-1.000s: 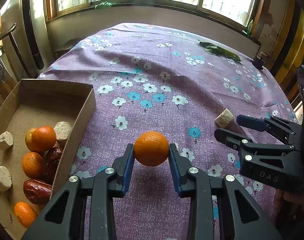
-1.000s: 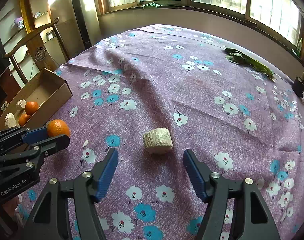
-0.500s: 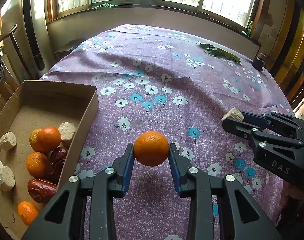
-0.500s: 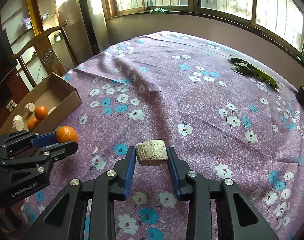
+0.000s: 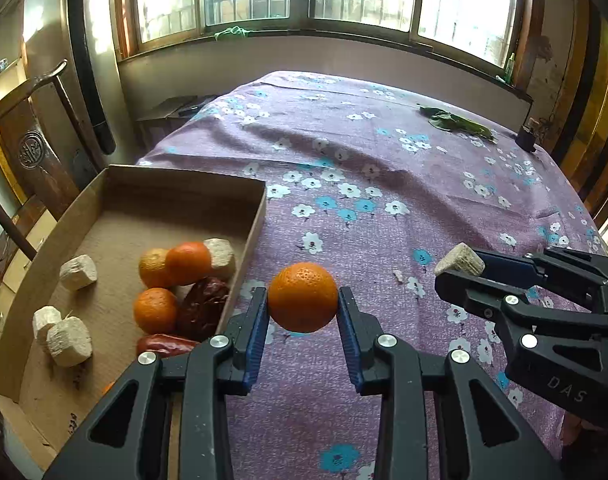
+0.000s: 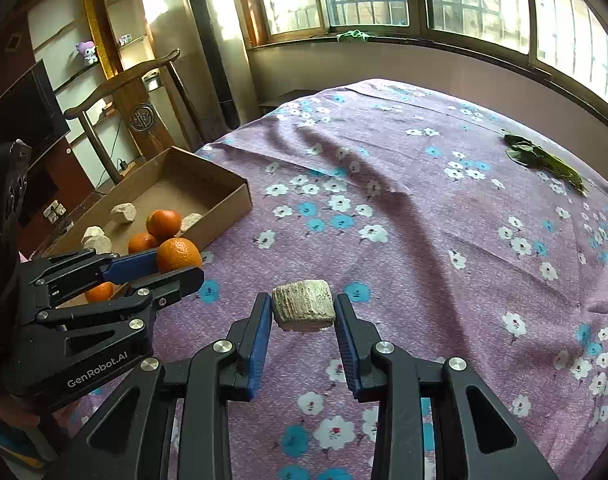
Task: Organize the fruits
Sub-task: 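Carry the held orange and white block over the cardboard box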
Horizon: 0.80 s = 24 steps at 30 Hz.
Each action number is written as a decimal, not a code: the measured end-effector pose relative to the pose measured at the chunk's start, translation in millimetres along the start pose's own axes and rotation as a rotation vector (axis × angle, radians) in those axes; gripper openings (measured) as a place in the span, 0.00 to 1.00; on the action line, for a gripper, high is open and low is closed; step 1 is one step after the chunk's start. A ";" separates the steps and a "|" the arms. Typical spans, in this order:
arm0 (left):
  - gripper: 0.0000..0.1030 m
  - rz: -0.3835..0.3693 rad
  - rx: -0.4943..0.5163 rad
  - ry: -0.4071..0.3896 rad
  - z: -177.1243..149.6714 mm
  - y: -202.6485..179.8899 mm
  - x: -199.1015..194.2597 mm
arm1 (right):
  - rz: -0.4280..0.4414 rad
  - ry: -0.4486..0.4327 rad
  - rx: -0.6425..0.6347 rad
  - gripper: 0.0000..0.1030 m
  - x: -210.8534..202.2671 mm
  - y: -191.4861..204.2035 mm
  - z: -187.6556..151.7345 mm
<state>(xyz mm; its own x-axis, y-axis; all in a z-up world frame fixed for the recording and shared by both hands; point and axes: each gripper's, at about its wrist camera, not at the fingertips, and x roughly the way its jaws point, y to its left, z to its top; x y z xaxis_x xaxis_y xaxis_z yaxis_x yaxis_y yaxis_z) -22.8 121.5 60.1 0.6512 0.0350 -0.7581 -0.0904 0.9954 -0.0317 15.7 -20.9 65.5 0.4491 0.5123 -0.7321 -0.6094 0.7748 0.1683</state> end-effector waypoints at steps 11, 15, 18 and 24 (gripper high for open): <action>0.32 0.073 -0.064 -0.042 -8.7 57.1 -24.7 | 0.059 0.003 -0.100 0.34 13.1 63.0 17.5; 0.32 0.096 -0.087 -0.047 -14.5 77.4 -31.3 | 0.074 0.007 -0.139 0.34 20.6 86.8 24.5; 0.32 0.108 -0.102 -0.046 -19.9 94.5 -36.6 | 0.087 0.014 -0.161 0.34 28.6 102.1 29.1; 0.32 0.122 -0.155 -0.022 -34.7 131.5 -43.2 | 0.114 0.036 -0.206 0.34 49.4 131.2 38.7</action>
<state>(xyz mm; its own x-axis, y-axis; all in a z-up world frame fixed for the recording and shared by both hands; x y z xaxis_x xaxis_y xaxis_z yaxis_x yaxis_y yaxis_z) -89.0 247.8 66.0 0.6446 0.1585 -0.7479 -0.2837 0.9580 -0.0415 -16.8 120.4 77.0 0.3485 0.5758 -0.7396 -0.7769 0.6189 0.1157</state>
